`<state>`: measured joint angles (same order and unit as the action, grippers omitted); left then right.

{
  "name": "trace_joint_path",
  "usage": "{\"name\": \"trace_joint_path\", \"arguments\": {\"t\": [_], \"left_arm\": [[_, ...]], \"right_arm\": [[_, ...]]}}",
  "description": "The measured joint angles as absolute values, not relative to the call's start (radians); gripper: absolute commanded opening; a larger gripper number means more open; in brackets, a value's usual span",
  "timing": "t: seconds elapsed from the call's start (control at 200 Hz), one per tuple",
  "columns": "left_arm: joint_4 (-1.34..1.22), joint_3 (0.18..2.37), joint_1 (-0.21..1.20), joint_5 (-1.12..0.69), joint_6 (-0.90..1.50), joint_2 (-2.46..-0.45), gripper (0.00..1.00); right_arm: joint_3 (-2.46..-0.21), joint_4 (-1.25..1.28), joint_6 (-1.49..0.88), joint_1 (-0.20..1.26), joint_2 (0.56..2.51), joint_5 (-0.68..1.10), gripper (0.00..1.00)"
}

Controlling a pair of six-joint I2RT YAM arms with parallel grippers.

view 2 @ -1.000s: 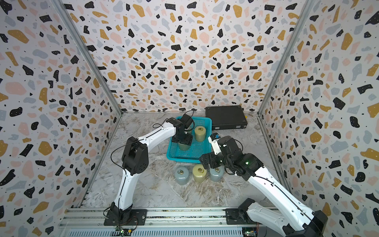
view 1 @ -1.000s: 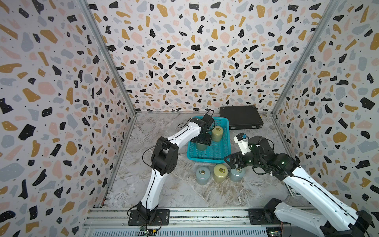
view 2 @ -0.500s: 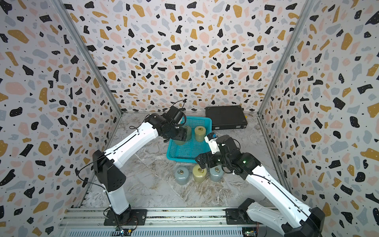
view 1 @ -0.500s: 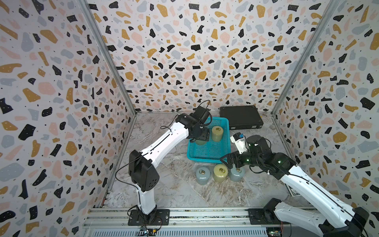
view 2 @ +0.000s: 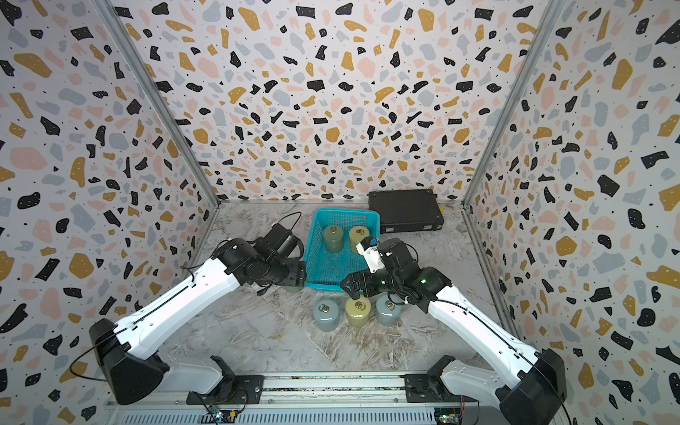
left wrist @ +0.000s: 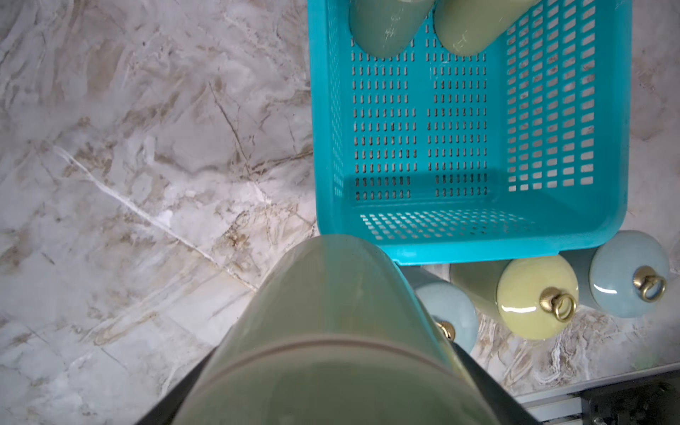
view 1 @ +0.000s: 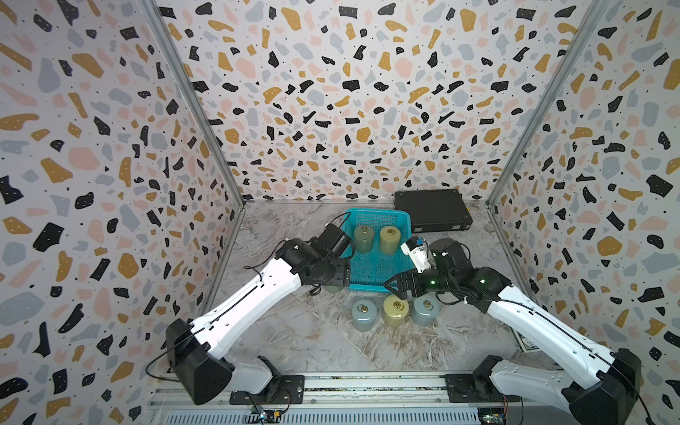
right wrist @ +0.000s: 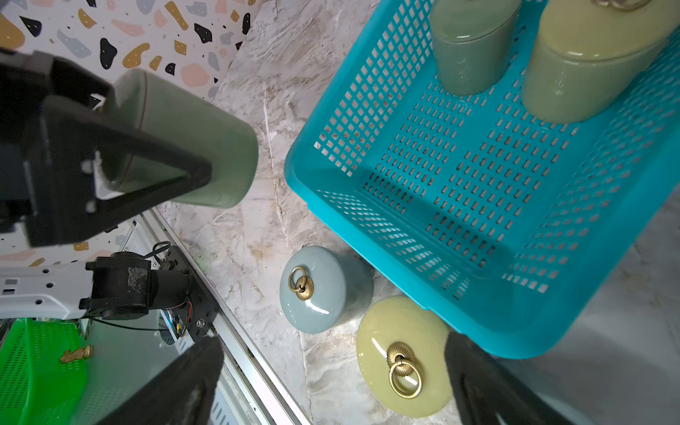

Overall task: Take the tea canister out of the basket
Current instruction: Place the tea canister at the center of the board.

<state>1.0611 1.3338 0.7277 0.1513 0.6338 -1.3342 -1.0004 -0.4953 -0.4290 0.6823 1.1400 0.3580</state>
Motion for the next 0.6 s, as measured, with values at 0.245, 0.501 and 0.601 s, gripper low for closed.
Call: {"name": "trace_joint_path", "arguments": {"t": [0.245, 0.501, 0.601], "left_arm": [[1.000, 1.092, 0.784, 0.163, 0.733, -1.208, 0.80], [0.874, 0.932, 0.835, 0.167, 0.801, -1.208, 0.80], [0.818, 0.894, 0.846, 0.167, 0.812, -1.223, 0.80]], "right_arm": [[-1.031, -0.490, -0.426, 0.698, 1.203, 0.381, 0.99], [-1.044, -0.487, -0.426, 0.715, 1.208, 0.390, 0.99], [-1.049, -0.493, -0.426, 0.719, 1.208, 0.390, 0.99]]}}
